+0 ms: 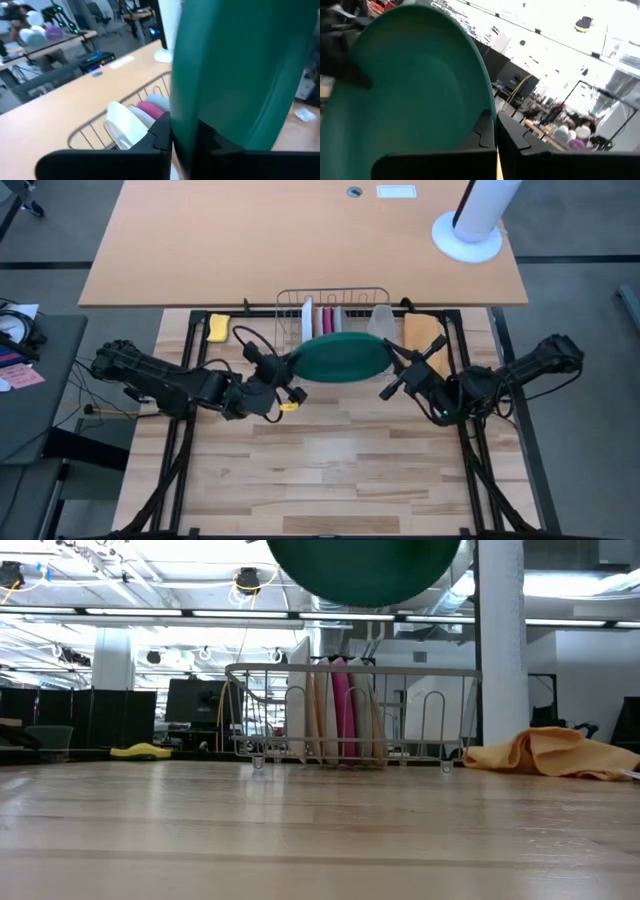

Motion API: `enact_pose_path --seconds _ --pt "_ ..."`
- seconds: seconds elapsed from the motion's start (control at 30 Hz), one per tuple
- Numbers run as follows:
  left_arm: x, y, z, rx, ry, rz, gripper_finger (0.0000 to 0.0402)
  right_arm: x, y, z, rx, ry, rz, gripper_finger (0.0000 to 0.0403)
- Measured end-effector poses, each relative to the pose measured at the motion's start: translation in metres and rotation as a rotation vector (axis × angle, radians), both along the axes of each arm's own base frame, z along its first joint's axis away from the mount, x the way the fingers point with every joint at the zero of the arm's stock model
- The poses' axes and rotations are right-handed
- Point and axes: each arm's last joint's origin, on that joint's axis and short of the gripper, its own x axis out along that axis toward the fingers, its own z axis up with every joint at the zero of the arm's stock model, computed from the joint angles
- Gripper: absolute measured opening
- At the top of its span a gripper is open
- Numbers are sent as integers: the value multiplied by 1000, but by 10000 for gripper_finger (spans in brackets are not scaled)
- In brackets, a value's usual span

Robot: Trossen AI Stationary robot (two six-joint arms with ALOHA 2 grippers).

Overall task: Sort dishes
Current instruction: Put the green plate into the dish rack

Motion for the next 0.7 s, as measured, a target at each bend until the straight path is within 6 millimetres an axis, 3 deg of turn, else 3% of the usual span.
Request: enact_pose_path --seconds 0.13,0.37,0.7 --pt "-2 0 2 54 26 41 16 -1 2 -1 -23 46 -25 16" --pt "-10 3 13 149 85 68 4 -4 1 -5 -35 151 -121 82" --pt "-48 15 66 362 174 72 2 -20 -7 -1 97 111 -309 143"
